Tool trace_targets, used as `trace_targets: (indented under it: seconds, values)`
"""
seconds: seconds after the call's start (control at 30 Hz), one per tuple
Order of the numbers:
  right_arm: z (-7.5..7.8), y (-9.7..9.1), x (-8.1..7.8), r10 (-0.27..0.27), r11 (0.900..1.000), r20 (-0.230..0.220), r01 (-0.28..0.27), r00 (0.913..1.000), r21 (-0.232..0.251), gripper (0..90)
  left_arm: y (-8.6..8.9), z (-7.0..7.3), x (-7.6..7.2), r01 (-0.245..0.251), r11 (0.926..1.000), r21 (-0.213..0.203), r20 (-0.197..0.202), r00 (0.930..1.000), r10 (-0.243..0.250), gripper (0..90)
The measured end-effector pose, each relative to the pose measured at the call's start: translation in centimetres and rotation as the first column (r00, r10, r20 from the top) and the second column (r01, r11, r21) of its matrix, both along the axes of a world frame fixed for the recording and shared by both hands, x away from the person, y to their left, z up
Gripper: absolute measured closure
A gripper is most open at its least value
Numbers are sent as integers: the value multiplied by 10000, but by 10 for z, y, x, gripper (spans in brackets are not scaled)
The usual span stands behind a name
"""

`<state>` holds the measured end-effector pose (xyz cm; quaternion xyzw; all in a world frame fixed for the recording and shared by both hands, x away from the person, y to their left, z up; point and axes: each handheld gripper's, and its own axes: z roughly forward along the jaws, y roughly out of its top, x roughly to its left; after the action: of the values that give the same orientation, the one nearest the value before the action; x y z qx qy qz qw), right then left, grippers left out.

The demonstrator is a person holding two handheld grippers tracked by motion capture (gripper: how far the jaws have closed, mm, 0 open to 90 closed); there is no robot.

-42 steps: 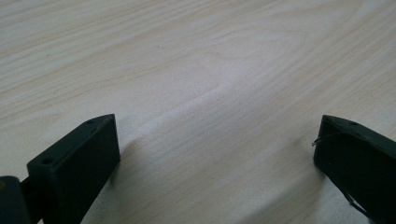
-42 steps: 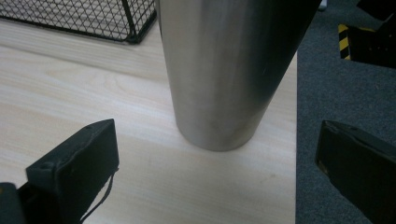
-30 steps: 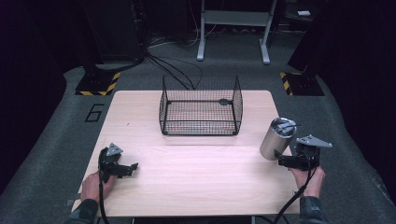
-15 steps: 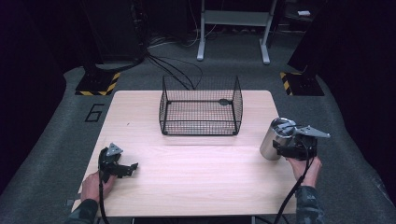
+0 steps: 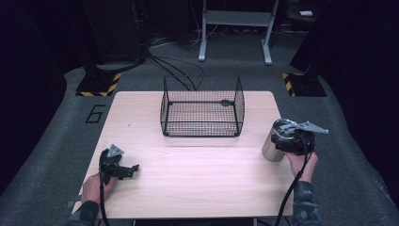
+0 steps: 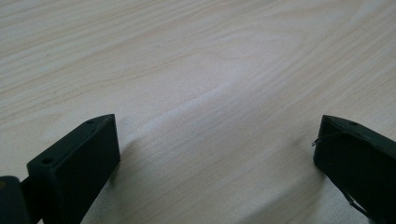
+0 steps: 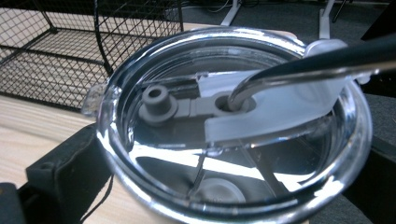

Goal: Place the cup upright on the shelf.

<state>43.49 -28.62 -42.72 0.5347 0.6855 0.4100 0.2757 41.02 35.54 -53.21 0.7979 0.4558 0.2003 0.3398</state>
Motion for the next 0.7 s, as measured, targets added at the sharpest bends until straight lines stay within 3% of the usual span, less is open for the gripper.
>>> trace_targets:
  seconds: [0.7]
  values:
    - [-8,6,10,-351,9993,452,343,9984,176,22,0,0,0,8,10000,5,16,10000,-8,1]
